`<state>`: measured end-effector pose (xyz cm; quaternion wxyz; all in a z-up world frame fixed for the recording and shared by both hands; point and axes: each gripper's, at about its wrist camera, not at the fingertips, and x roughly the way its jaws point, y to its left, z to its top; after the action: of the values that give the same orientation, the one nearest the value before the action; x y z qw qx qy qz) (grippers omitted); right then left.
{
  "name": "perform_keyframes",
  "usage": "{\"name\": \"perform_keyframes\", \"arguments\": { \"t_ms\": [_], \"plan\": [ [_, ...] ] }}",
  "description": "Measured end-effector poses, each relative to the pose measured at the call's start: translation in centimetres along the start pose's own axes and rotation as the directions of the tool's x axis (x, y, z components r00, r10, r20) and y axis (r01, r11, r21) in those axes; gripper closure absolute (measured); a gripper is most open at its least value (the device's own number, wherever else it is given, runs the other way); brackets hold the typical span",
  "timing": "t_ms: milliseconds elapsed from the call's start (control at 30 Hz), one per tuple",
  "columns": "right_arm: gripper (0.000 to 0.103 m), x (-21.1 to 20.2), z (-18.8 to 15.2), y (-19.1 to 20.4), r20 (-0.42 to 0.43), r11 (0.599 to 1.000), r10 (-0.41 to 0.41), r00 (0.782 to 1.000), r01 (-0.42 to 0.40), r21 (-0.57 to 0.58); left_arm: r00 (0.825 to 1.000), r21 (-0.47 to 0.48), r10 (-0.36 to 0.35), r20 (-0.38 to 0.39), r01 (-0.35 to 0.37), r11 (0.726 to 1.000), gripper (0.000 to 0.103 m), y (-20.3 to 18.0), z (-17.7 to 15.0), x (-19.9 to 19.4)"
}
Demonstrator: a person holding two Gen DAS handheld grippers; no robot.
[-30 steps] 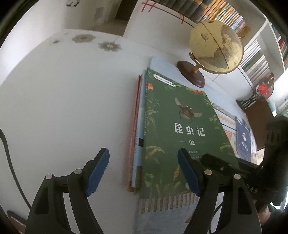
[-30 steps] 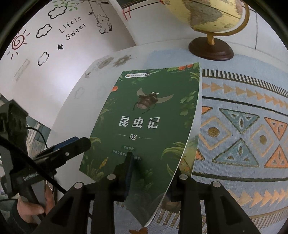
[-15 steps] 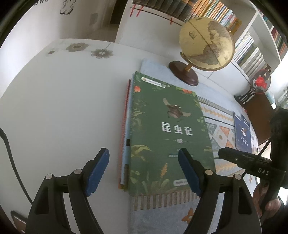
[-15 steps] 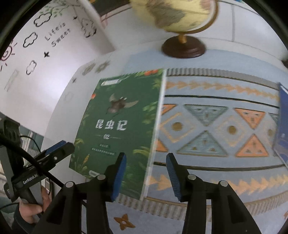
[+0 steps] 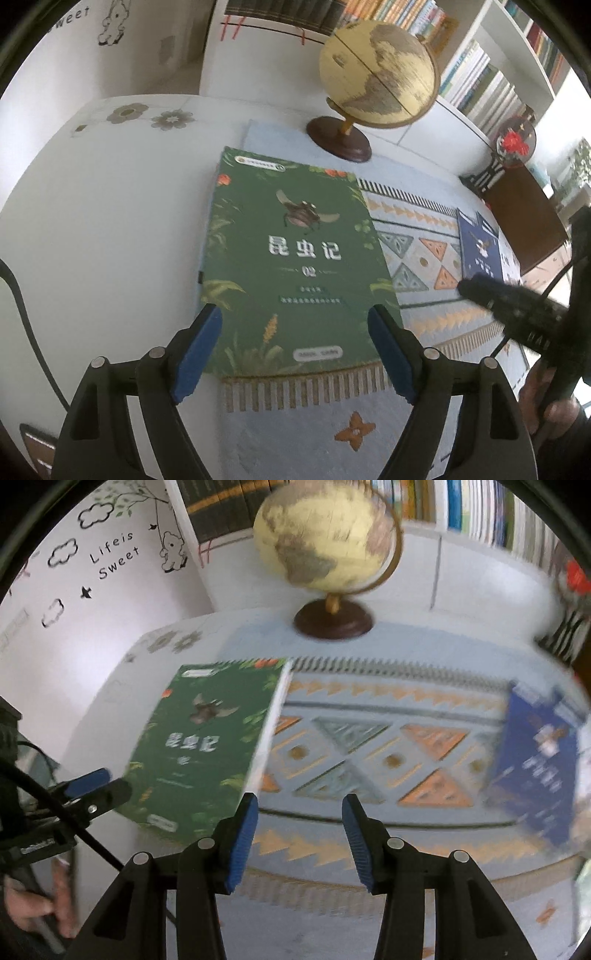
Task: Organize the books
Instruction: 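Withdraw both grippers from the stack back toward the book pile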
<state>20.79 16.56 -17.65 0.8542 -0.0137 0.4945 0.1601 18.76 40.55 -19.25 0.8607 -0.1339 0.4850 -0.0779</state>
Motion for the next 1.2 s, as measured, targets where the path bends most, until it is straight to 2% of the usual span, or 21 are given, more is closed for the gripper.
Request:
{"name": "perform_keyframes", "arguments": {
  "t_ms": [167, 367, 533, 667, 800, 1000, 1200],
  "plan": [
    [0.056, -2.4, -0.2, -2.6, 0.034, 0.998, -0.009, 0.999, 0.007, 0.064, 1.000, 0.017, -0.009, 0.002, 0.009, 1.000, 0.023, -1.6, -0.9, -0.4],
    [0.055, -4.1, -2.0, -5.4, 0.021, 0.991, 0.039, 0.999, -0.041, 0.129, 1.000, 0.040, -0.005, 0.018, 0.004, 0.999, 0.023, -4.9, -2.7, -2.0],
    [0.055, -6.7, -3.6, -6.5, 0.050, 0.995, 0.046, 0.998, -0.050, 0.091, 0.999, 0.096, -0.009, 0.034, 0.006, 0.995, 0.023, -10.2, -4.0, -2.7],
    [0.055, -10.0, -5.9, -8.9, 0.083, 0.998, 0.004, 0.997, -0.009, 0.065, 0.998, 0.159, -0.005, 0.058, -0.005, 0.987, 0.016, -15.4, -5.2, -3.4],
    [0.055, -13.2, -9.3, -13.3, 0.083, 0.993, -0.018, 0.996, 0.008, 0.120, 0.997, 0.221, -0.011, 0.079, -0.007, 0.975, 0.015, -20.9, -6.8, -4.0],
    [0.055, -17.5, -13.5, -19.2, 0.102, 0.981, -0.061, 0.993, 0.041, 0.187, 0.996, 0.254, -0.055, 0.073, 0.035, 0.967, 0.014, -26.8, -9.6, -4.3],
    [0.052, -19.9, -15.7, -22.5, 0.126, 0.974, -0.080, 0.989, 0.051, 0.220, 0.996, 0.290, -0.074, 0.039, 0.059, 0.955, 0.014, -30.7, -11.8, -3.9]
  ]
}}
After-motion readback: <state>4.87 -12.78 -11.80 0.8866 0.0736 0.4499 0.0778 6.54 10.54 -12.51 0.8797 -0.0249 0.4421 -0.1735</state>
